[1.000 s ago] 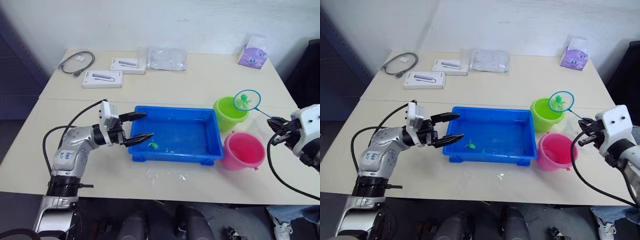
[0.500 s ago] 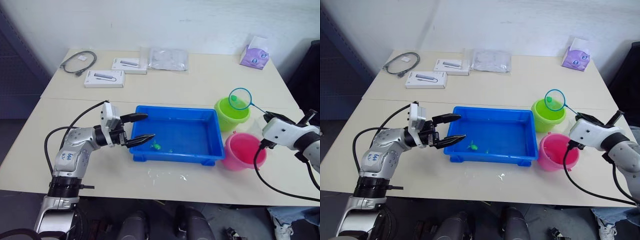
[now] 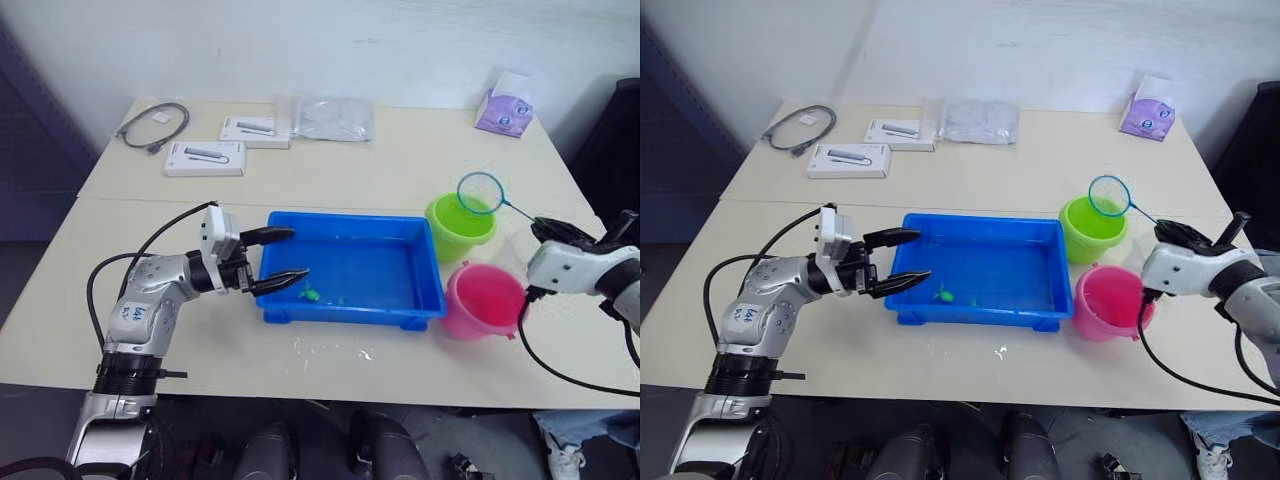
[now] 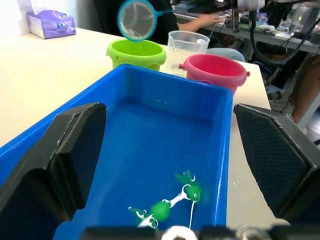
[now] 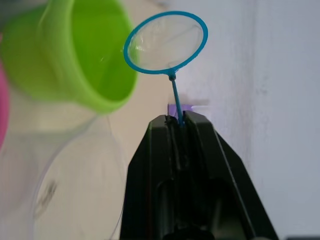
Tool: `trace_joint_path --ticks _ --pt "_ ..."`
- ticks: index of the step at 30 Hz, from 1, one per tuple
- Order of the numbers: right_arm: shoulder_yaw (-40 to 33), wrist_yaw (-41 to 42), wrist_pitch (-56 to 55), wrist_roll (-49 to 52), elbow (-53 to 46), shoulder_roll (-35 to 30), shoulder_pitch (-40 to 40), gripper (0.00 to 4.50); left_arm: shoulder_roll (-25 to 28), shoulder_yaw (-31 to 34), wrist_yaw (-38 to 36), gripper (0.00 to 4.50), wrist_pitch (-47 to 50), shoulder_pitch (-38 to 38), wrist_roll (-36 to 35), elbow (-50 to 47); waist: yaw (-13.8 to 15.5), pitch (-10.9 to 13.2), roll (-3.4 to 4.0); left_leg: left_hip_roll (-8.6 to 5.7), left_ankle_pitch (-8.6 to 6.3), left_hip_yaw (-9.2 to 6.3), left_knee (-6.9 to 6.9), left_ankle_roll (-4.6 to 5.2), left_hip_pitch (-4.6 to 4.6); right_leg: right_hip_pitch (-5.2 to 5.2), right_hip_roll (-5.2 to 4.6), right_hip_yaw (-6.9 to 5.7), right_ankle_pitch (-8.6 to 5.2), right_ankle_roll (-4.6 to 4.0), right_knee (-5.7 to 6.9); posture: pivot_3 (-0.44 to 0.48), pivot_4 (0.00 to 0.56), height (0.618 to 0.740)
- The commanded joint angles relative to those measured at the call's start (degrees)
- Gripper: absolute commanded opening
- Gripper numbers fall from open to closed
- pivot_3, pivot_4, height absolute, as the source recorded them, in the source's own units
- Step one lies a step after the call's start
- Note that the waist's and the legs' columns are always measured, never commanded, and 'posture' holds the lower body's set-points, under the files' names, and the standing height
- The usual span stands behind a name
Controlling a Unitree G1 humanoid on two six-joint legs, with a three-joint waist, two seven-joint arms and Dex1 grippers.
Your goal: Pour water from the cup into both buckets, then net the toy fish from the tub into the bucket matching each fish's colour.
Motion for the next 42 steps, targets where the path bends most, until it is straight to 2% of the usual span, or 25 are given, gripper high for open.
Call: trace_joint_path --ticks 1,4,7,8,11,17,23,28,32,42 --pt "-1.4 10.3 8.7 18.7 -10.6 0.8 -3.2 0.0 3.0 3.2 -2.5 4.4 -2.1 1.2 -0.6 0.3 -0.2 0.0 0.08 0.01 0.01 -0.02 0.0 -0.01 0.01 0.0 0.03 0.02 0.0 0.0 0.02 0.0 0.15 0.74" --pt "1.5 16.6 13.6 23.3 -14.9 0.0 -4.4 0.0 5.8 4.2 -5.4 4.4 -4.6 2.6 0.1 2.0 -0.2 0.0 0.09 0.05 0.01 -0.1 0.0 -0.02 0.01 0.02 0.05 0.01 -0.01 -0.02 0.02 0.0 0.15 0.74" --pt "5.7 21.9 16.8 22.6 -17.0 -1.9 -5.5 0.0 8.4 4.6 -8.3 4.4 -7.5 4.1 0.9 3.3 -0.3 0.0 0.08 0.02 -0.01 -0.08 0.0 0.01 -0.01 0.01 -0.03 0.01 -0.01 -0.03 0.0 0.0 0.15 0.74" --pt "8.8 23.3 13.9 17.1 -15.3 -3.4 -6.7 0.0 9.5 4.7 -9.5 4.4 -8.2 4.9 1.0 3.2 -0.2 0.0 0.08 0.01 -0.02 -0.08 0.01 0.03 -0.01 0.01 -0.1 0.0 -0.01 -0.03 0.0 0.0 0.15 0.74" --pt "14.5 27.2 11.3 10.6 -11.0 -5.0 -9.7 0.0 11.6 4.5 -12.3 4.4 -8.3 6.6 0.4 2.0 0.0 0.0 0.08 -0.11 -0.05 -0.05 0.03 0.11 -0.04 -0.02 -0.29 -0.08 -0.01 -0.02 0.02 0.0 0.15 0.74" --pt "20.2 33.8 6.7 6.4 -2.8 -4.3 -15.9 0.0 14.2 3.1 -13.1 4.4 2.5 7.0 -3.1 -3.7 0.0 0.0 0.08 -0.14 -0.06 -0.07 0.05 0.17 -0.09 -0.03 -0.38 -0.15 0.0 -0.02 0.02 0.0 0.15 0.74" --pt "25.5 40.9 4.1 6.1 1.9 -0.3 -21.9 0.0 15.6 0.9 -11.8 4.4 2.5 5.6 1.6 -4.7 -0.7 0.0 0.08 -0.12 -0.06 -0.05 0.06 0.16 -0.06 -0.02 -0.32 -0.18 0.0 -0.02 0.06 0.0 0.15 0.74" --pt "27.9 47.1 6.3 8.6 3.8 2.8 -24.4 0.0 16.2 -0.5 -12.0 4.4 2.7 3.7 3.0 -4.3 -0.8 0.0 0.09 -0.11 -0.05 -0.06 0.06 0.15 -0.09 -0.04 -0.27 -0.22 -0.01 -0.02 0.06 0.0 0.15 0.74" --pt "28.0 48.5 7.8 8.9 6.3 5.0 -26.8 0.0 16.8 -1.4 -12.1 4.4 2.6 2.6 3.9 -3.5 -0.8 0.0 0.09 -0.13 -0.05 -0.04 0.1 0.15 -0.07 -0.03 -0.3 -0.37 0.0 -0.02 0.09 0.0 0.15 0.74" --pt "22.9 50.1 22.6 18.7 4.8 7.1 -28.2 0.0 16.7 -0.8 -11.7 4.4 1.8 2.8 4.6 -2.4 -0.8 0.0 0.09 -0.13 -0.05 -0.1 0.14 0.15 -0.12 -0.02 -0.38 -0.68 0.0 -0.02 0.11 0.0 0.15 0.74"
